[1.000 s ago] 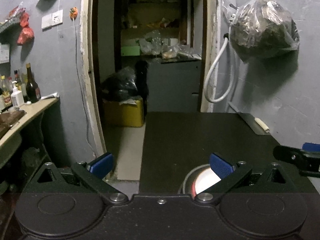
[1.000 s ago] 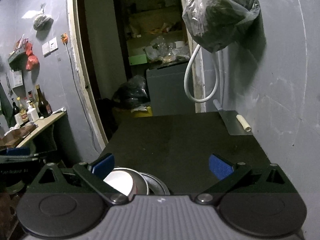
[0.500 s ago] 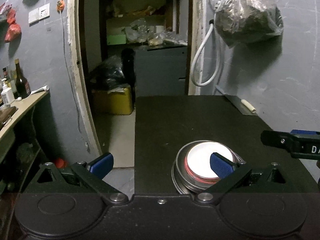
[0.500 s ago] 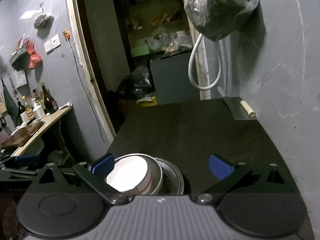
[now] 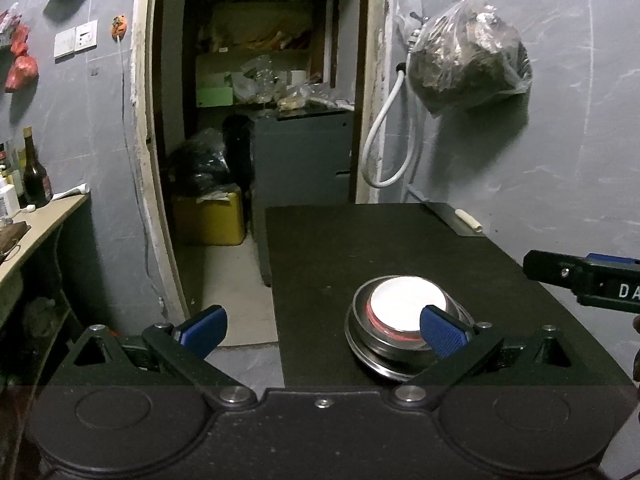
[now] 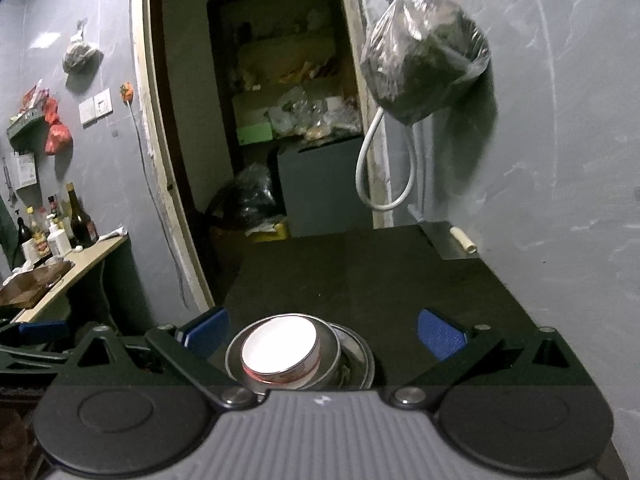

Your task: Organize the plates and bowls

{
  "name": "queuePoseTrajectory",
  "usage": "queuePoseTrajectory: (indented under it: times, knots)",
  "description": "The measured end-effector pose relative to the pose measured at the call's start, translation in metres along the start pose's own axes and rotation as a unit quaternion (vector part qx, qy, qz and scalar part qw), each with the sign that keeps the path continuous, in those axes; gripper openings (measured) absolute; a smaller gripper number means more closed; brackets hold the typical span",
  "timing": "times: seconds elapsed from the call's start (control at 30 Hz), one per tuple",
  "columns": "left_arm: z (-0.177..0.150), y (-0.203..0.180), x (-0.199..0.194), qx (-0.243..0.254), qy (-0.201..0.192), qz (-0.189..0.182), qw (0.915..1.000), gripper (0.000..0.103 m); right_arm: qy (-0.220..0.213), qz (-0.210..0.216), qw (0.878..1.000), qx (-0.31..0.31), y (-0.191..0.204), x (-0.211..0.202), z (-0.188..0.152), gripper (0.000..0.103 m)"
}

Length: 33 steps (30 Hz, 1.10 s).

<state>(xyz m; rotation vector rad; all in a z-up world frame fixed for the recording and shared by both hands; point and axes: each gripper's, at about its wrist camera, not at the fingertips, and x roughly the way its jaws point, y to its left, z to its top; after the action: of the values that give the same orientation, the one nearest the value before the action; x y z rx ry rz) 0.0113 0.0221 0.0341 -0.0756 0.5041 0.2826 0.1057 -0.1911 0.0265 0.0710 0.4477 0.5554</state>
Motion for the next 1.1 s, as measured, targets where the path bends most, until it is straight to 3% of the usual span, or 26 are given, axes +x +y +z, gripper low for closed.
queuePoseTrajectory:
  times: [0.4, 1.1]
  knots:
    - [-0.021, 0.008, -0.042, 0.0, -0.007, -0.014, 0.9999, 0.102, -0.018, -0.031, 0.999, 0.006, 0.013, -0.053, -0.021, 0.103]
    - [-0.054, 0.015, -0.07, -0.002, 0.012, -0.029, 0.9995, 0.102, 0.014, -0.045, 0.999, 0.009, 0.022, -0.089, -0.061, 0.103]
